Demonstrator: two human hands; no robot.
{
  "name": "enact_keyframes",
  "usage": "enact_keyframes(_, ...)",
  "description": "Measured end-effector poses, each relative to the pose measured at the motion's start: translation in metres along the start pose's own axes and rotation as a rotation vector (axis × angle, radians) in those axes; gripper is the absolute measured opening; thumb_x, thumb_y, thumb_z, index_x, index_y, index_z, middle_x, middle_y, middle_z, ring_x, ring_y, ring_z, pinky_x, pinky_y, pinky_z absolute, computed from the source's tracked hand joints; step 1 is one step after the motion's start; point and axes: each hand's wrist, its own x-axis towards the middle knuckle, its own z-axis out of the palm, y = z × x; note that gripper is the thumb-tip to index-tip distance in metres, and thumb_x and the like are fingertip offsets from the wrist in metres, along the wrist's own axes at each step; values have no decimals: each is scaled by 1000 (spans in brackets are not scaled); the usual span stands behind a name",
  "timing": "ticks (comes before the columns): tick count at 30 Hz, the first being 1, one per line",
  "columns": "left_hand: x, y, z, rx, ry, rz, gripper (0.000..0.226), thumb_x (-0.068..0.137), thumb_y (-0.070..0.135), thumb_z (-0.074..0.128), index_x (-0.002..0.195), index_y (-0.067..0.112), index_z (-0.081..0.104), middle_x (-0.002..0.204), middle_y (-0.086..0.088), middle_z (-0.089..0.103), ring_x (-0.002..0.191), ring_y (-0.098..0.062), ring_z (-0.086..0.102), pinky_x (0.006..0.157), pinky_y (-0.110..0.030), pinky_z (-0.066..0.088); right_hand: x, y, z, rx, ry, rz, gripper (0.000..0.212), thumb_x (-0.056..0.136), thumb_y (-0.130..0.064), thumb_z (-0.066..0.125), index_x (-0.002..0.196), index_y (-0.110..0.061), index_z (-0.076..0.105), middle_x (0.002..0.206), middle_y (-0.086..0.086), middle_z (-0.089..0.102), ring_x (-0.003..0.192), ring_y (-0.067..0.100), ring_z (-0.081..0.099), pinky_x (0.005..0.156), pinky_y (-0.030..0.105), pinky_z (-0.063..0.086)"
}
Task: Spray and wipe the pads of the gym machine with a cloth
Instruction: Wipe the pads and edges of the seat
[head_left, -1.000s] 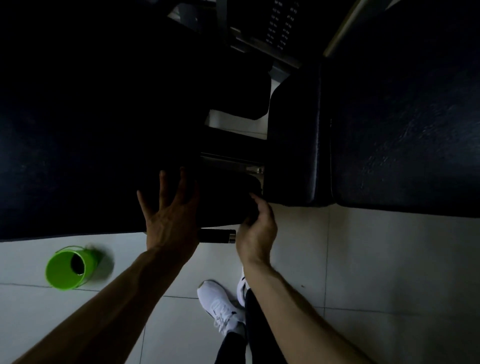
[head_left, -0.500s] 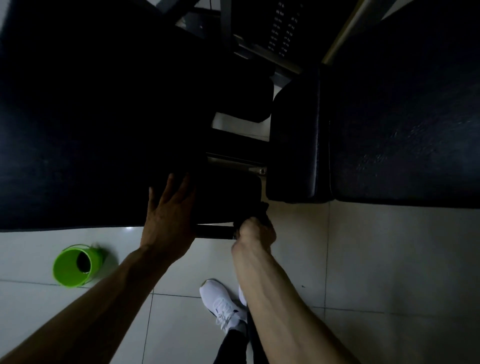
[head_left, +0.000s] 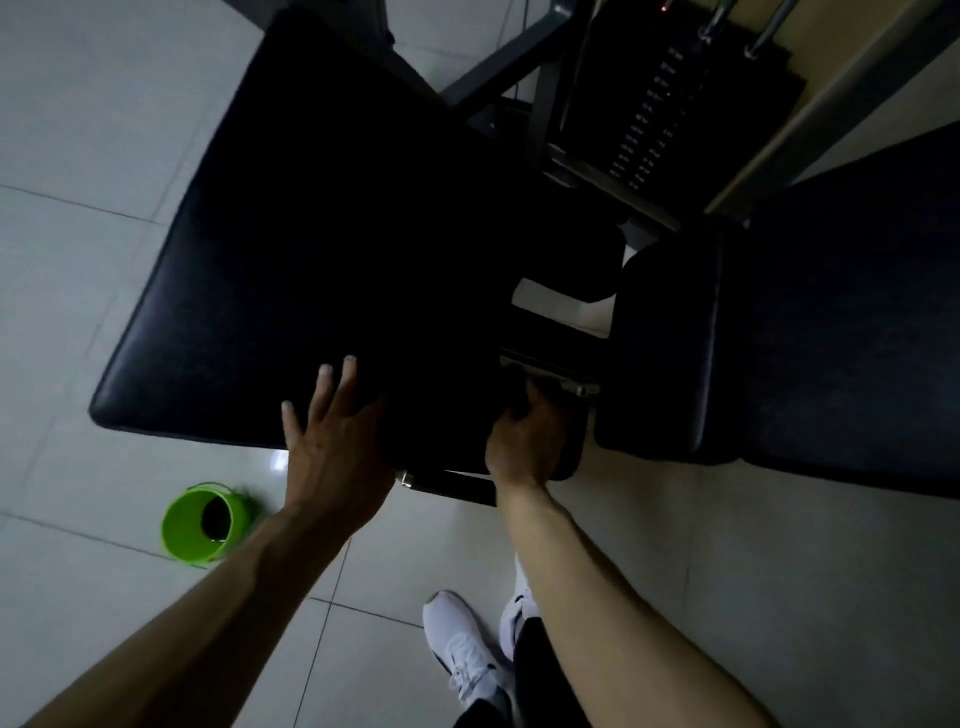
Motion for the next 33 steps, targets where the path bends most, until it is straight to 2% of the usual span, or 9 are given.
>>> enact_keyframes(5, -3, -12, -5, -13, 24, -23, 88, 90, 4, 58, 163, 33, 17, 172, 1, 7, 158, -25, 2, 126, -56, 12, -61, -50, 44, -88, -287, -468, 52, 97, -28, 65, 147, -28, 53, 145, 4, 50, 132, 18, 49, 108, 31, 47)
enact_keyframes(9, 6, -15, -20, -109, 49, -67, 64, 98, 25, 49, 158, 36, 30, 167, 9, 25, 153, -19, 27, 114, -47, 45, -8, -52, 23, -186, -413, -659, 61, 99, -28, 62, 155, -19, 41, 153, 3, 46, 141, 14, 43, 114, 27, 42)
enact_keyframes(11, 15, -13, -23, 0, 98, -87, 61, 98, 40, 55, 156, 34, 38, 168, 3, 25, 153, -24, 27, 119, -50, 38, 41, -60, 12, -184, -344, -682, 55, 95, -9, 67, 148, -13, 51, 148, 11, 45, 134, 22, 49, 108, 18, 44)
enact_keyframes(13, 27, -12, -24, 87, 146, -196, 85, 89, 53, 67, 161, 28, 29, 172, -7, 4, 158, -32, 4, 124, -61, 5, 90, -74, 11, -159, -310, -640, 50, 92, -3, 69, 140, -10, 58, 149, 14, 40, 133, 25, 49, 105, 8, 39)
enact_keyframes(15, 32, -10, -28, 11, 173, -337, 111, 80, 54, 78, 164, 22, 14, 170, -12, -14, 156, -35, -15, 116, -64, -9, 111, -85, 15, -150, -229, -589, 45, 94, -6, 66, 139, -9, 60, 150, 15, 42, 135, 28, 48, 111, 27, 45)
enact_keyframes(17, 38, -7, -29, -45, 132, -471, 127, 75, 57, 83, 164, 19, 0, 168, -13, -24, 154, -37, -22, 115, -70, -6, 102, -88, 24, -171, -187, -606, 46, 94, -5, 64, 140, -7, 61, 144, 18, 51, 132, 33, 52, 111, 44, 47)
enact_keyframes(26, 56, 2, -13, -16, 81, -633, 126, 79, 45, 85, 162, 15, -4, 167, -12, -25, 153, -40, -21, 115, -78, 7, 86, -56, 5, -466, -730, -1366, 64, 86, 0, 65, 147, -16, 56, 147, 10, 53, 130, 34, 53, 106, 47, 51)
enact_keyframes(29, 51, 3, -17, -47, 80, -618, 133, 71, 53, 87, 164, 16, -1, 167, -10, -27, 153, -35, -24, 117, -71, 0, 152, -94, 12, -395, -550, -1189, 62, 84, 0, 46, 142, -14, 61, 142, 16, 54, 128, 40, 53, 109, 54, 46)
enact_keyframes(33, 46, 2, -28, -86, 182, -607, 115, 79, 49, 82, 164, 16, 12, 170, -13, -15, 157, -35, -11, 121, -69, 9, 185, -135, 25, -285, -346, -765, 60, 85, 7, 55, 143, -11, 60, 136, 21, 52, 127, 41, 51, 114, 49, 40)
